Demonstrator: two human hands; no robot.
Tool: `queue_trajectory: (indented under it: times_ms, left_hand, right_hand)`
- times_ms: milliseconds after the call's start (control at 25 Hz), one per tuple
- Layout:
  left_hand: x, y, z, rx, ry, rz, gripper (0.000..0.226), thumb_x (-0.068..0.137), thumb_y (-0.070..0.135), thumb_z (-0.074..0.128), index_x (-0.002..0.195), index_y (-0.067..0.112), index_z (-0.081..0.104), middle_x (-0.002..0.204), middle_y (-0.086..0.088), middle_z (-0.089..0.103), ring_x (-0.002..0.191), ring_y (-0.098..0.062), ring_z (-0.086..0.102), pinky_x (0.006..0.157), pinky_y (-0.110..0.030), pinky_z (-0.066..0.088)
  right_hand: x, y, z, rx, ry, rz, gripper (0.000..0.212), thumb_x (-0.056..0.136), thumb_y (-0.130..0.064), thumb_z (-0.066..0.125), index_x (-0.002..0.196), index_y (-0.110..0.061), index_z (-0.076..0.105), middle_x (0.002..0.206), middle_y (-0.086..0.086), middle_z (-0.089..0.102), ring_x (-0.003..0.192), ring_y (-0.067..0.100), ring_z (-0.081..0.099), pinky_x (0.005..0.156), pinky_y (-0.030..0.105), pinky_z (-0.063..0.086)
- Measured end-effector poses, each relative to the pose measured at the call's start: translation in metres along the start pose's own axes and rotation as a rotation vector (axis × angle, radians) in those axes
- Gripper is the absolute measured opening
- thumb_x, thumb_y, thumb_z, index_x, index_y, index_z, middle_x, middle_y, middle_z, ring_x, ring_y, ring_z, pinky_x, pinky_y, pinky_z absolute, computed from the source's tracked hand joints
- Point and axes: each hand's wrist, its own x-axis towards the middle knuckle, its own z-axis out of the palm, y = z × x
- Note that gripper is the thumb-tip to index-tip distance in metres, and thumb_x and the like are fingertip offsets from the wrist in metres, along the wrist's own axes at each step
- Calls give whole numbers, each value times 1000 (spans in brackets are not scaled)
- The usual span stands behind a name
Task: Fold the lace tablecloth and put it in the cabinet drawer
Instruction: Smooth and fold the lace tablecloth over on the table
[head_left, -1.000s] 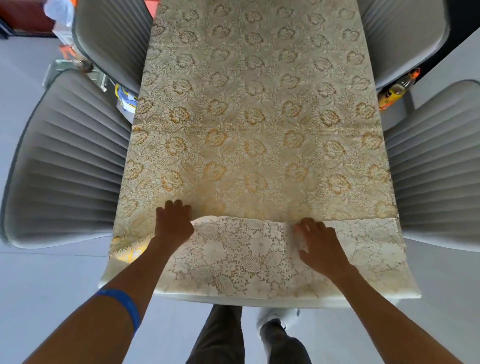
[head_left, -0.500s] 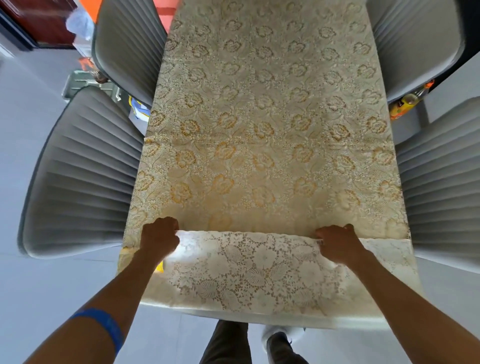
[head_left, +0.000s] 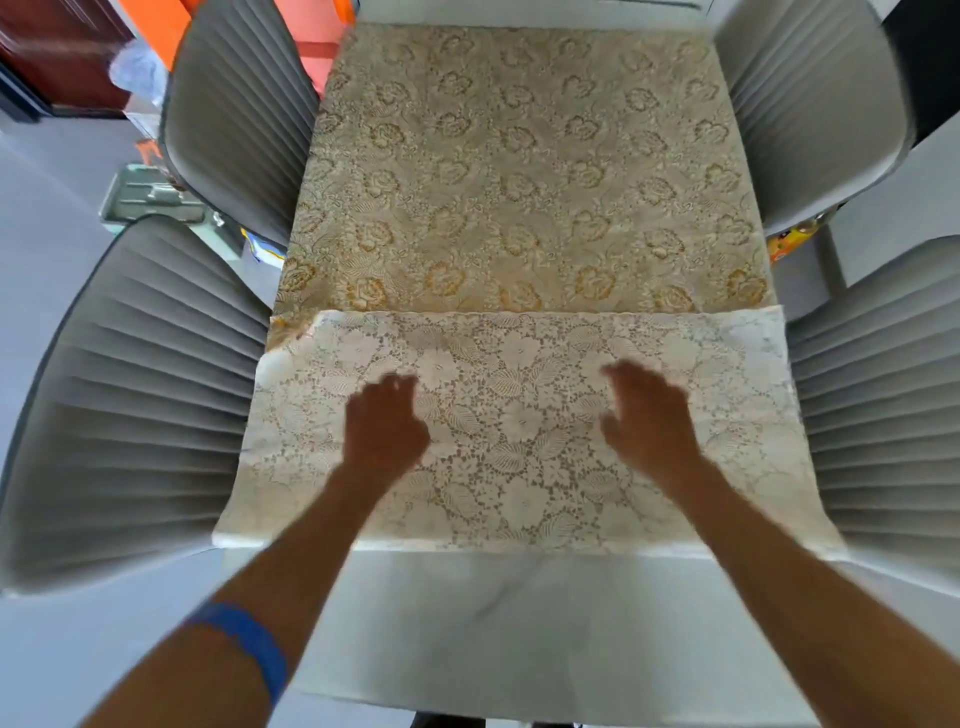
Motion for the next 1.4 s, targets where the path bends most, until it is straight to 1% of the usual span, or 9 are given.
queue_trajectory:
  times_ms: [160,320,520,680,880,960,1080,1240,1400]
  left_hand:
    - [-108,18,49,-56,-152,274,55,63,15,68,117,14,62,123,-10,60,108,-32,59,85,-40,51]
    - [-136,-2,74,120,-156,312,66,40,3,79,104,6,66,106,-19,67,87,-37,66,67,-38,58]
    - [-117,1,66,204,-197,395,46,35,9,88,77,11,71,67,-2,65,55,-22,63,38,-24,49]
    - [-150,-5,77,224,-396,378,44,84,17,55,129,16,55,122,-2,61,107,-23,60,81,-32,51]
    - [-172,-12,62,32,-656,337,32,83,31,52,115,29,52,121,9,57,113,-14,52,93,-29,44]
    - [-130,-13,46,-25,-593,297,28,87,33,52,114,29,54,122,9,59,112,-12,54,95,-29,45]
    - [-59,-1,22,-87,-420,204,25,92,24,50,117,25,54,125,4,61,114,-16,55,98,-34,47]
    - [17,23,10,-30,-494,229,50,86,8,54,132,26,52,145,-2,46,130,-23,45,106,-42,42]
    - [49,28,32,91,-381,203,68,89,29,61,149,28,27,160,-10,15,143,-34,23,110,-51,34]
  right_hand:
    - [-111,0,53,-18,-307,-109,70,71,-17,62,139,-20,46,148,4,44,131,30,47,100,44,43]
    - [-152,30,78,-270,-196,15,53,56,-1,74,109,-3,67,107,19,66,87,40,64,73,49,53]
    - [-149,30,65,-391,-154,-58,27,53,5,71,78,-3,70,68,14,63,55,32,60,66,45,54]
    - [-188,29,61,-255,-260,-44,39,35,0,83,72,-5,72,59,11,62,46,30,59,58,41,54]
    - [-226,15,47,-187,-444,37,50,14,-10,83,62,-10,67,53,6,59,41,26,56,43,35,49]
    - [-194,12,30,-223,-449,-8,40,40,-15,81,77,-13,67,68,5,64,56,25,62,54,37,50]
    - [-124,14,19,-120,-373,38,32,82,-12,49,113,-18,56,109,1,63,94,22,60,81,36,47]
    - [-30,20,8,124,-295,191,51,80,2,48,128,-18,49,129,5,55,110,26,57,93,42,49]
    - [20,43,29,13,-361,153,76,80,-8,58,148,-19,24,160,8,18,141,33,30,101,47,43]
